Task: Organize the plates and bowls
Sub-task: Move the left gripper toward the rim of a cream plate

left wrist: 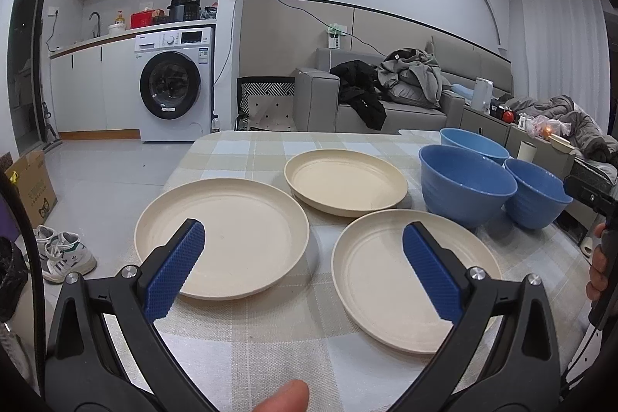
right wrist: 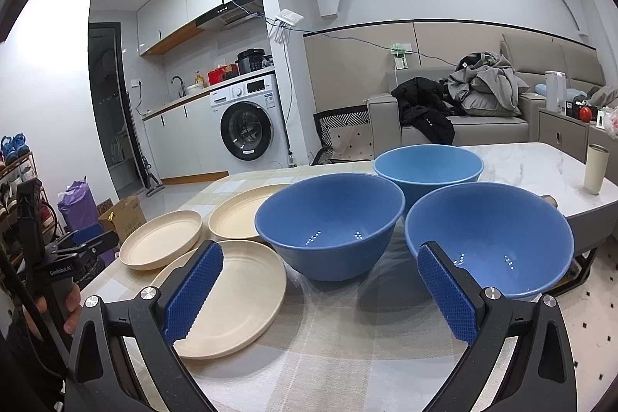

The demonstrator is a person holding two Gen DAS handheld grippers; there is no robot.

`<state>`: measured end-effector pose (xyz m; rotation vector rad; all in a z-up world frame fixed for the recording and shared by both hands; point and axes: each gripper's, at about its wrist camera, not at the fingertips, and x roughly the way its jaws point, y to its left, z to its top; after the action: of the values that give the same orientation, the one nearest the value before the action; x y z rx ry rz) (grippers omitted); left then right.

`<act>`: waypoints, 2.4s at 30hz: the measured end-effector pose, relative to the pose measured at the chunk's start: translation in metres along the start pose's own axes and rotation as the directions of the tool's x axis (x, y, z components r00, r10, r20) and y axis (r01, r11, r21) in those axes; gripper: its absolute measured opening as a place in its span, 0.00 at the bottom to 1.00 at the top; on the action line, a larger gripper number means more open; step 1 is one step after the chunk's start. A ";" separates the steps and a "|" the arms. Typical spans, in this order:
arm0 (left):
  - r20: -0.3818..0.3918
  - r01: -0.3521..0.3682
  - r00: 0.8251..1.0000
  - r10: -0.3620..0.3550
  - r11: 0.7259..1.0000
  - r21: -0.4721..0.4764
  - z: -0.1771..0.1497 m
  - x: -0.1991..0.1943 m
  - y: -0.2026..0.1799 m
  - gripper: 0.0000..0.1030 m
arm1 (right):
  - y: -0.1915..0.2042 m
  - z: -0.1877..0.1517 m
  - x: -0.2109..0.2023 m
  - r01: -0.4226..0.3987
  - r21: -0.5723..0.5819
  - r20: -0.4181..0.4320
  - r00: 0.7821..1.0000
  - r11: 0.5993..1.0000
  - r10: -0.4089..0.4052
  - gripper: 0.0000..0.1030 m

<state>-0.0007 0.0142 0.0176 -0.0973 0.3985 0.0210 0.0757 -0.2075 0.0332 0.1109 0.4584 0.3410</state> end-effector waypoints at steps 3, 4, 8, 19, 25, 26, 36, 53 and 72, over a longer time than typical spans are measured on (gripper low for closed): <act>-0.001 -0.009 1.000 0.009 1.000 -0.001 0.006 -0.006 0.000 0.99 | 0.008 0.004 -0.001 -0.014 -0.003 -0.005 1.000 1.000 0.014 1.00; -0.005 -0.012 1.000 0.012 1.000 0.002 0.008 -0.007 0.000 0.99 | 0.010 0.006 -0.001 -0.017 -0.004 -0.006 1.000 1.000 0.017 1.00; -0.028 -0.009 1.000 0.009 1.000 0.007 0.018 -0.014 0.000 0.99 | 0.025 0.014 -0.002 -0.028 -0.023 -0.020 0.999 0.999 0.028 1.00; -0.076 0.002 0.997 0.000 1.000 0.019 0.043 -0.038 0.002 0.99 | 0.060 0.030 0.007 -0.066 -0.059 -0.066 0.996 0.996 0.062 1.00; -0.100 -0.033 0.994 0.031 0.999 -0.021 0.052 -0.038 0.018 0.99 | 0.074 0.038 0.017 -0.091 -0.081 -0.088 0.993 0.993 0.083 1.00; -0.105 -0.032 0.994 0.028 0.999 -0.030 0.052 -0.039 0.021 0.99 | 0.077 0.038 0.020 -0.095 -0.086 -0.091 0.992 0.992 0.087 1.00; -0.152 -0.085 0.986 0.072 0.993 -0.083 0.057 -0.026 0.054 0.99 | 0.101 0.047 0.048 -0.146 -0.110 -0.131 0.983 0.983 0.131 1.00; -0.199 -0.134 0.974 0.112 0.985 -0.105 0.071 0.026 0.089 0.99 | 0.133 0.060 0.097 -0.194 -0.123 -0.184 0.968 0.973 0.169 0.95; -0.281 -0.182 0.950 0.138 0.973 -0.138 0.040 0.079 0.126 0.99 | 0.172 0.047 0.159 -0.281 -0.102 -0.297 0.924 0.954 0.241 0.83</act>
<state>0.0828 0.1434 0.0125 -0.2307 0.6775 0.2038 0.1795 0.0070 0.0407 -0.0184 0.7028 0.6575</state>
